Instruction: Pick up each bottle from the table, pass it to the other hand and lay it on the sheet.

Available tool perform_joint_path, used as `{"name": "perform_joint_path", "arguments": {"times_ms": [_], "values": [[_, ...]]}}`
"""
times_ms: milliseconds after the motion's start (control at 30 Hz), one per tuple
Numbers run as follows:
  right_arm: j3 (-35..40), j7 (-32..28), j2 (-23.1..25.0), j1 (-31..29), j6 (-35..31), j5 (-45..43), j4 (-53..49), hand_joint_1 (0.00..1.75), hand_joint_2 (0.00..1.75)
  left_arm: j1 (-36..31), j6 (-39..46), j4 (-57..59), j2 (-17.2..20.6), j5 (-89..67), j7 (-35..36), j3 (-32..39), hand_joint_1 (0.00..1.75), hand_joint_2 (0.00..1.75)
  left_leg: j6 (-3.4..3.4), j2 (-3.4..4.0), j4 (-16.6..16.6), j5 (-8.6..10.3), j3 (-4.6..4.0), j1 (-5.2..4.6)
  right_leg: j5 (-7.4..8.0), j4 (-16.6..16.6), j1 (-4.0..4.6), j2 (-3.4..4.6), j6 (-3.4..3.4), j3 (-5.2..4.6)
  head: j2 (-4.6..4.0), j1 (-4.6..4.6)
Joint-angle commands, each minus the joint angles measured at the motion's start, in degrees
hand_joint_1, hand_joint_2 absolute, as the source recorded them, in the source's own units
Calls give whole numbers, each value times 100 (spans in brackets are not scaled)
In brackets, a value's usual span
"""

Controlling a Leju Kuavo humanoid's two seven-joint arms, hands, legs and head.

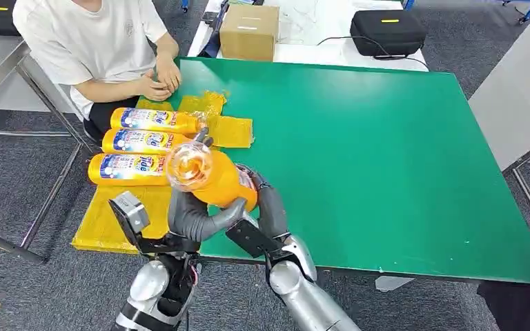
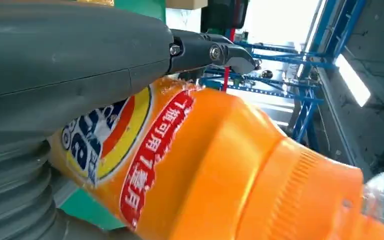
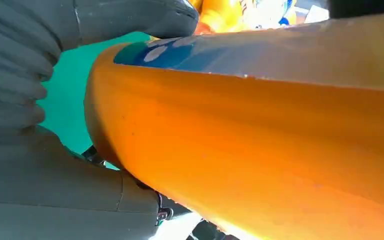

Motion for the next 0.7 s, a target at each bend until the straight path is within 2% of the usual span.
{"name": "perform_joint_path", "arguments": {"times_ms": [33, 167, 200, 233, 267, 400, 433, 500, 700], "values": [[554, -73, 11, -379, 123, 49, 514, 175, 175, -400, -156, 454, 100, 267, 102, -17, 175, 175, -5, 3, -2, -5, 17, 2, -4, -1, 2, 3, -7, 15, 0, 0], [563, -86, 4, -378, 113, 51, 509, 175, 175, -406, -190, 459, 110, 295, 121, -23, 175, 175, -6, 4, -1, -8, 23, 2, -7, 0, 3, 4, -9, 21, 0, 0], [587, -101, -9, -380, 102, 64, 520, 169, 175, -412, -229, 468, 117, 352, 152, -16, 175, 175, -7, 5, 0, -10, 27, 3, -8, 1, 3, 5, -10, 25, 0, 0], [602, -106, -21, -378, 100, 59, 533, 155, 175, -415, -249, 478, 122, 391, 175, -8, 175, 175, -8, 6, 1, -13, 33, 4, -11, 1, 4, 6, -12, 31, 0, 2], [598, -119, -56, -353, 130, 18, 570, 0, 175, -416, -277, 477, 145, 412, 168, -3, 175, 175, -8, 8, 3, -14, 34, 4, -12, 2, 4, 7, -12, 32, 0, 2], [559, -165, -39, -322, 93, -45, 554, 0, 175, -432, -354, 460, 174, 463, 165, -2, 175, 175, -4, 0, -5, -4, 17, 1, -5, -4, 1, 0, -6, 16, 0, 0], [551, -164, -38, -324, 89, -51, 549, 0, 0, -446, -358, 455, 182, 460, 163, 3, 175, 175, -7, 1, -3, -11, 33, 3, -12, -3, 3, 0, -10, 32, 0, 0], [523, -177, -32, -306, 26, -56, 522, 0, 0, -461, -375, 453, 202, 432, 149, -12, 175, 175, -4, -2, -4, -2, 14, -1, -4, -2, 0, -2, -5, 13, 0, 0], [499, -282, -57, -281, -145, -21, 473, 0, 0, -517, -404, 469, 244, 385, 136, -9, 175, 175, -9, 1, -1, -12, 36, 3, -13, 1, 4, 0, -11, 34, 0, 0]]}}
